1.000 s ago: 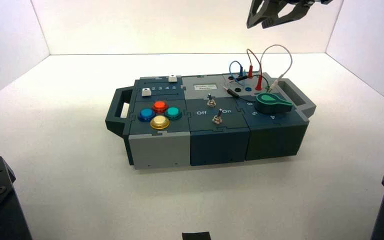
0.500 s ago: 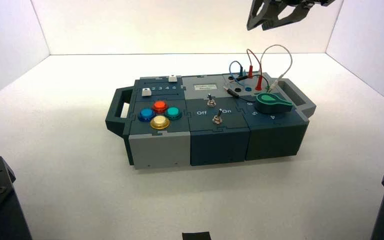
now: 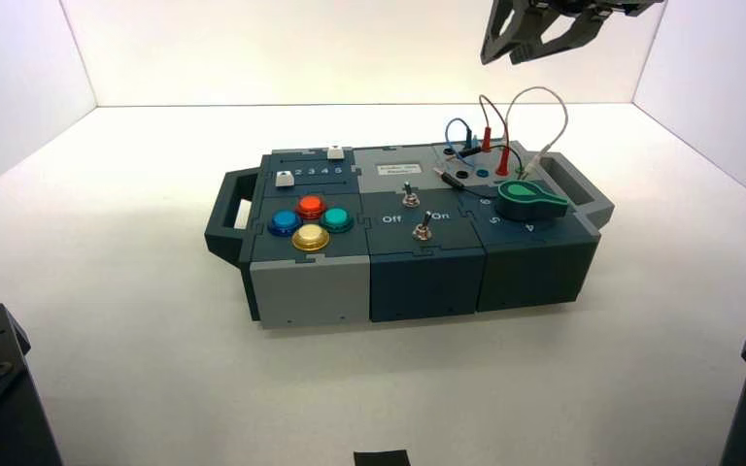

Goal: Pull the red wire.

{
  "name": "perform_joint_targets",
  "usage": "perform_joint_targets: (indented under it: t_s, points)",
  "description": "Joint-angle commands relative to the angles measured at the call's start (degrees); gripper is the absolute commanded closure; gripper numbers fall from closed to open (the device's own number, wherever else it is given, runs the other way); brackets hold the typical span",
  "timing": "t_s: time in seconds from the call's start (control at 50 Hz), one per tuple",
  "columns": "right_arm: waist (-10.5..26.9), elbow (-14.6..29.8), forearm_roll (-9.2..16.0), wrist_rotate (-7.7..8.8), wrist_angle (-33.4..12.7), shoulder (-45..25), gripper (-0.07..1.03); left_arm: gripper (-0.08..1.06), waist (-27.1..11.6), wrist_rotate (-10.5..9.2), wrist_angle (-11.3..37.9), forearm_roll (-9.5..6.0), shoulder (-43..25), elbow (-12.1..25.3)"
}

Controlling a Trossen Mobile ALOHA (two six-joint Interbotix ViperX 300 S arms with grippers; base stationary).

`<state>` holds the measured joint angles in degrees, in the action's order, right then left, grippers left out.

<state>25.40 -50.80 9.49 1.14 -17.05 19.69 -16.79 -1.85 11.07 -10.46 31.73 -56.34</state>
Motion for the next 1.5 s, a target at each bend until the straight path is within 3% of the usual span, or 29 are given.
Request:
perform_joint_targets:
  t_s: [0.02,0.9,1.34,1.5]
  points:
    - [0.26,0.70,0.18,0.00,0.09,0.44,0.45,1.01,-0.26,-0.26,0.35,0.00,0.18,1.67]
    - [0.26,0.70,0.26,0.00,0.00,0.88,0.45,1.01,-0.35,-0.26,1.67,0.00,0.18,1.32]
    - [0.26,-0.53,0.44,-0.18,0.00,0.70,0.45,1.01,-2.81,-0.26,1.67,-0.09,-0.70,1.05]
    - [0.26,0.00,0.44,-0.18,-0.53,0.88,0.46,1.01,-2.81,-0.26,4.31,-0.09,-0.53,1.76]
